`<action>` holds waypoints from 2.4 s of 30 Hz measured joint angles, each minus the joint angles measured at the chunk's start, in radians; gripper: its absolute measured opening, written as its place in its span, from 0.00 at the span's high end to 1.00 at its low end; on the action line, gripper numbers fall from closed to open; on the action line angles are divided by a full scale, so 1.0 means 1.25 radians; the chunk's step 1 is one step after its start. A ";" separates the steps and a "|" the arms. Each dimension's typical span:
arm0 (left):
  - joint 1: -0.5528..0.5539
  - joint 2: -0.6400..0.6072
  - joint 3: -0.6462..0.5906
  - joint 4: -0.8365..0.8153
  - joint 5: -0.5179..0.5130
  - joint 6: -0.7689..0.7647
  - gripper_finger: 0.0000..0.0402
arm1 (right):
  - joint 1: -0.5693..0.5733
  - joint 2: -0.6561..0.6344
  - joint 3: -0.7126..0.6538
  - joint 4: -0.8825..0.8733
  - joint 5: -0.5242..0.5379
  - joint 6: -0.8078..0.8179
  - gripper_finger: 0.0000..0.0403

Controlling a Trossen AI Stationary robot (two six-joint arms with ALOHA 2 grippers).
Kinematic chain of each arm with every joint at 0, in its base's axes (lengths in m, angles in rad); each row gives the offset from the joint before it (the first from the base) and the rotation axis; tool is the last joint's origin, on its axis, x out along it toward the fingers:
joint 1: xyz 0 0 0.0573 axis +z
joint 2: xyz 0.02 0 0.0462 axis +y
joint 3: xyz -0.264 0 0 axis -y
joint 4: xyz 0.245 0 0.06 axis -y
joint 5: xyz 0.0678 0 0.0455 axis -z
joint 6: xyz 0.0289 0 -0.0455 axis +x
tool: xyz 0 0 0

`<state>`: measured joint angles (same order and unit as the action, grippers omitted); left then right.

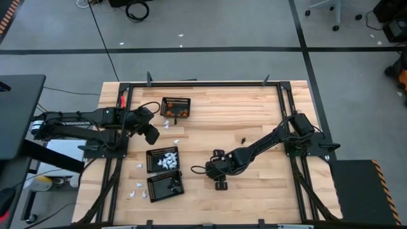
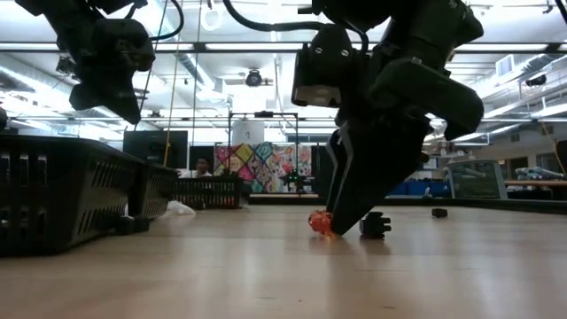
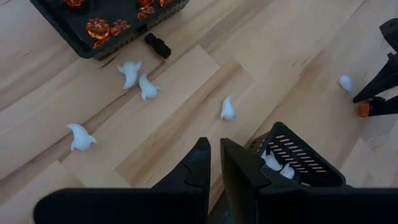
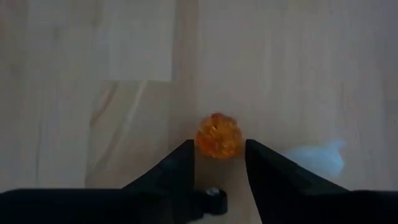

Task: Sort Halloween decoration
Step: Put the orange pumpkin toy into the top black bin

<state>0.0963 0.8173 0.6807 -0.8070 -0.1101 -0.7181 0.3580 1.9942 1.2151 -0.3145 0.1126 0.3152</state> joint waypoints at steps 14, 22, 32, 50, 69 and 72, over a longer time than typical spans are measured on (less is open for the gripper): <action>0.000 0.000 0.000 0.001 0.001 0.000 0.89 | 0.000 -0.002 -0.050 0.117 -0.004 0.022 0.63; 0.000 0.000 0.000 0.001 0.002 -0.010 0.89 | 0.000 -0.001 -0.097 0.228 0.023 0.023 0.63; 0.000 0.000 0.000 0.000 0.024 -0.011 0.89 | 0.007 -0.004 -0.212 0.431 0.043 0.036 0.65; 0.000 0.000 0.000 0.000 0.043 -0.032 0.89 | 0.022 -0.001 -0.241 0.472 0.085 -0.024 0.74; 0.000 0.000 0.000 -0.001 0.044 -0.023 0.89 | -0.042 0.005 -0.128 0.421 0.072 -0.127 0.75; 0.000 0.000 0.000 -0.015 0.044 -0.023 0.89 | -0.069 0.004 -0.102 0.424 0.069 -0.145 0.76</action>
<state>0.0959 0.8173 0.6811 -0.8255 -0.0552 -0.7475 0.2714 1.9987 1.0881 0.2149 0.1983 0.1339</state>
